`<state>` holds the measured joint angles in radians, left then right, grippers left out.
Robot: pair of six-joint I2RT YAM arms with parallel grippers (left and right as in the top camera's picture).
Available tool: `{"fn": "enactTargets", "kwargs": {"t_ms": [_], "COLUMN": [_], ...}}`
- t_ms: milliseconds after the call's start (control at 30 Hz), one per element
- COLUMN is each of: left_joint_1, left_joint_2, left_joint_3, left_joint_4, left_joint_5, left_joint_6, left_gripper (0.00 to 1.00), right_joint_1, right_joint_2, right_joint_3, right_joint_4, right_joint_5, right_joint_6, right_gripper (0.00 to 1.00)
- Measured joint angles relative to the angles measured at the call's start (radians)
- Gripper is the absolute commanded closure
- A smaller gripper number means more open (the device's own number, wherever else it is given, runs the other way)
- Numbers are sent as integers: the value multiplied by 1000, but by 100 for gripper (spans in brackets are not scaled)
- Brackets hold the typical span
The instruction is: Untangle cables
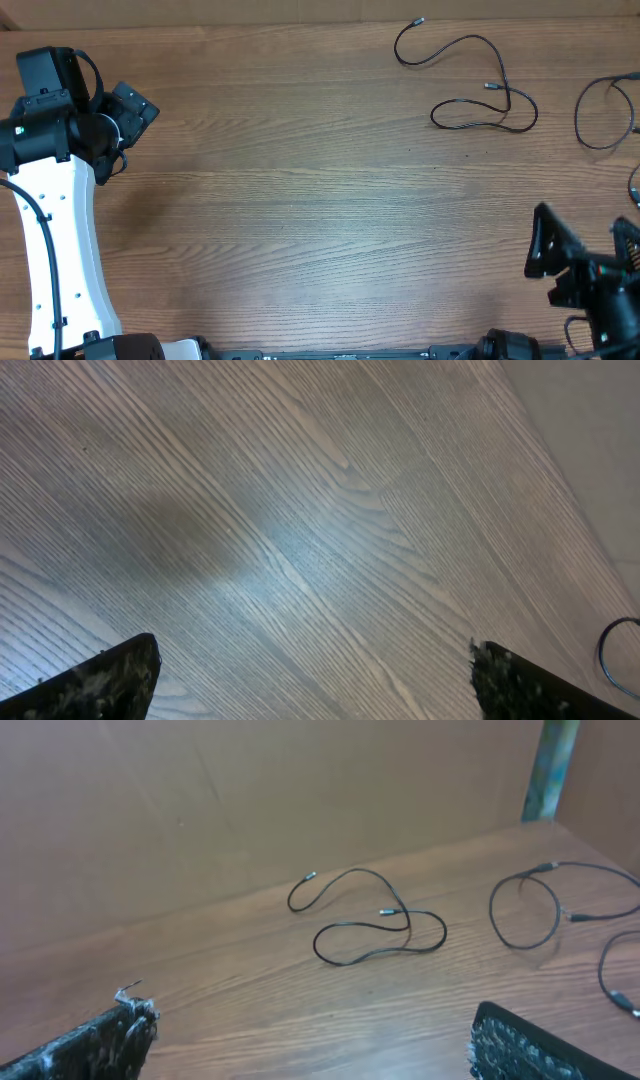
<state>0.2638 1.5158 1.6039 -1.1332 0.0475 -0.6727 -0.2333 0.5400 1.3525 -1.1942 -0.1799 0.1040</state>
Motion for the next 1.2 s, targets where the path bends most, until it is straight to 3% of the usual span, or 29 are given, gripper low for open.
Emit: {"fn": "enactTargets", "kwargs": {"t_ms": [1200], "left_joint_1": [0], "left_joint_2": [0], "left_joint_3": [0], "left_joint_4": [0], "left_joint_5": [0], "left_joint_6": [0], "left_gripper": [1], "right_joint_1": [0], "right_joint_2": [3], "right_joint_3": [-2], "right_joint_4": [-34], "right_joint_5": [0], "right_joint_6": [0], "right_gripper": [0]}}
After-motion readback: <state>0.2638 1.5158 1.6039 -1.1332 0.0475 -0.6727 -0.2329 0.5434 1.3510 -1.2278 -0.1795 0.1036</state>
